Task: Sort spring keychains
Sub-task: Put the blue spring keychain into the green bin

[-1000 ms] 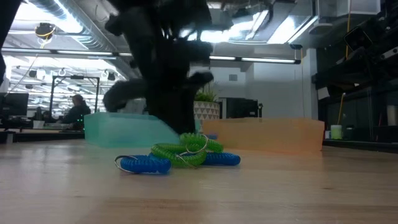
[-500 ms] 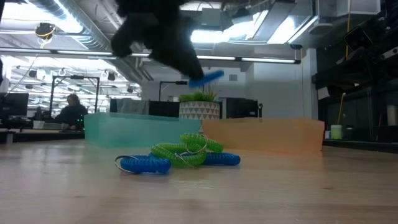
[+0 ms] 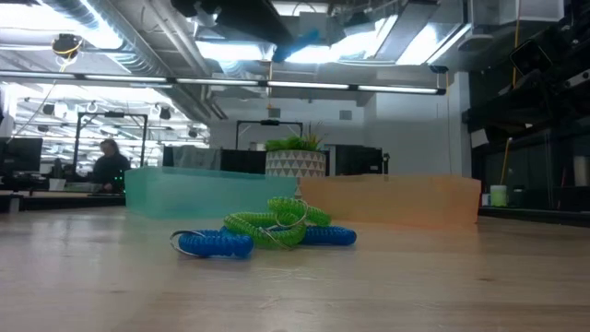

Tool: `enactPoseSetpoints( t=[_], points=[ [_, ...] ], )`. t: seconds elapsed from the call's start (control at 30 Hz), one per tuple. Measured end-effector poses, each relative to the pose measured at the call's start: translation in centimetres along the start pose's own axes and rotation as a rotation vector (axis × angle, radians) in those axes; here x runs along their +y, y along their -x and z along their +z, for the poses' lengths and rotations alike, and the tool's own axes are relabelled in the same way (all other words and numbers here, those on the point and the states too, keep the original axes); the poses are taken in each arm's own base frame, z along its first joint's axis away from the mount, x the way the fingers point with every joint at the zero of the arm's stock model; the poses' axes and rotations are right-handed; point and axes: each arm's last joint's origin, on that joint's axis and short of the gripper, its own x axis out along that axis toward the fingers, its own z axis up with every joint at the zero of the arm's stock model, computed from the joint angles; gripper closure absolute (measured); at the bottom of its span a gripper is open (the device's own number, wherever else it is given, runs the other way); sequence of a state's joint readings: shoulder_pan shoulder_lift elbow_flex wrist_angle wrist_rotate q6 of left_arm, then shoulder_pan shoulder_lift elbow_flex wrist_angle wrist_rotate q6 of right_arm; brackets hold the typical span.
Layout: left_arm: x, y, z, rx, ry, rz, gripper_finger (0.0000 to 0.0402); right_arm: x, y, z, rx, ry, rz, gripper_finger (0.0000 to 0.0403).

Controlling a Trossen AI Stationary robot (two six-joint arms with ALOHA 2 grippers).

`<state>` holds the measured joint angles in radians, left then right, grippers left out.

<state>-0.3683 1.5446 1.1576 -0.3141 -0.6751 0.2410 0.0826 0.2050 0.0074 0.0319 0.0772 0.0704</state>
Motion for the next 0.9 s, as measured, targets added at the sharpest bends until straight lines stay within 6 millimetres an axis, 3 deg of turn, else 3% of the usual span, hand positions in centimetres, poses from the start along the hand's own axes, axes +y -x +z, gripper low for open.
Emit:
enactPoseSetpoints(
  t=[0.5,0.9],
  points=[
    [0.5,0.5,-1.3,0.133,0.026,0.181,0.0379,0.0,0.0,0.0,0.000,0.000,0.000,0.0395],
    [2.5,-1.2,-4.6,0.329,0.044,0.295,0.0378,0.0,0.0,0.0,0.000,0.000,0.000,0.0395]
  ],
)
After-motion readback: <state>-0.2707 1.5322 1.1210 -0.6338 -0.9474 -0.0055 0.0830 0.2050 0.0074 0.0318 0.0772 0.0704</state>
